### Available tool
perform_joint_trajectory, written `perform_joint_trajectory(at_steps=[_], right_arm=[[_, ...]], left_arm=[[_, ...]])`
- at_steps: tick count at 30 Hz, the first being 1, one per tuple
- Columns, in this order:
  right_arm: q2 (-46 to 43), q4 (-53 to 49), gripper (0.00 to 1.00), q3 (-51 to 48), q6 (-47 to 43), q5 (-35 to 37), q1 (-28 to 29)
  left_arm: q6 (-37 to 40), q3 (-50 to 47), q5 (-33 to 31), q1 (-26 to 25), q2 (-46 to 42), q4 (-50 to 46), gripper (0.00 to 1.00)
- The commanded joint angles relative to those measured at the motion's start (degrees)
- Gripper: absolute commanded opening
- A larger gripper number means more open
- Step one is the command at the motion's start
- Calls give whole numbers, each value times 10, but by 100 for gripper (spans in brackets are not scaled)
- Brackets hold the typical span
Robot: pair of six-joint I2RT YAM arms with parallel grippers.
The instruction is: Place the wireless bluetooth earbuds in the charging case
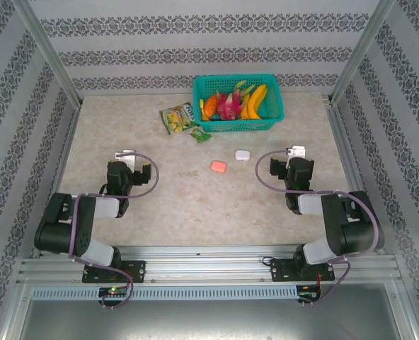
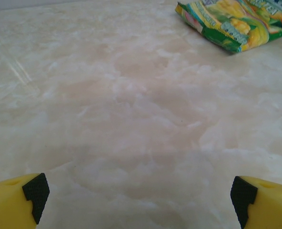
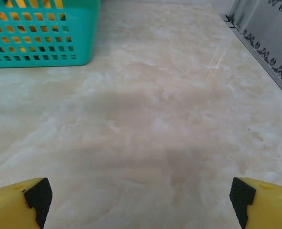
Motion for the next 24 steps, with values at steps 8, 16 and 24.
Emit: perform_joint_trajectory(at_steps=[8,16,24], right_arm=[[5,59,98,13,7,-91,-39],[6,49,98,19,2,-82,-33],[6,50,98,18,2,-104,-40]], left_arm=[[-27,36,78,50,30,14,100],[-25,34,71,48,29,15,100],[-25,34,69,46,29,15,100]])
